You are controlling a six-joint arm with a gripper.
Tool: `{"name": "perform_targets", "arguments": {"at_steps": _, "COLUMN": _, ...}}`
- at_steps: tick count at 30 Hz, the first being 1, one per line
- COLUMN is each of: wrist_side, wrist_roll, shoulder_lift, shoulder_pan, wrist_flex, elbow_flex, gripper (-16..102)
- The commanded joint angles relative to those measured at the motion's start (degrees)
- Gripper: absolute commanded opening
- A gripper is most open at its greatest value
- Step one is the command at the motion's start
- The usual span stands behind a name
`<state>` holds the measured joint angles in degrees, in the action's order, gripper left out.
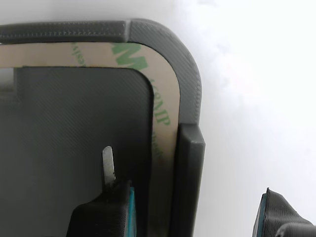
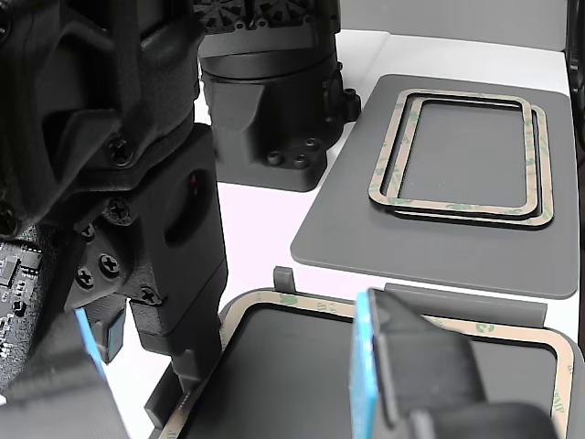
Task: Move top rectangular frame to the holder.
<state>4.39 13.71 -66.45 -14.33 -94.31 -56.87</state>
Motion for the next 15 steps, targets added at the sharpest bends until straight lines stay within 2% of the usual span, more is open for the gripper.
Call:
{"name": "perform_targets", "arguments": {"at_steps": 1, "wrist_side": 0.7, "wrist_roll": 0.5, "shoulder_lift": -2.5, "shoulder_pan": 0.7, "wrist_flex": -0.5, "elbow_flex": 1.1, "gripper": 100}}
{"name": "perform_targets", "arguments": {"at_steps": 9, "wrist_side": 4.4, "wrist_roll": 5.0, "shoulder_lift": -8.0, "shoulder_pan": 3.1, "wrist_flex": 0.1, "elbow_flex": -0.8, "gripper": 100}}
{"name": "perform_targets", "arguments": {"at_steps": 15, "wrist_side": 4.7, "wrist_roll": 3.2, "shoulder_lift": -18.5, "shoulder_pan": 6.6, "wrist_flex": 5.6, "elbow_flex": -10.3, "gripper": 100}}
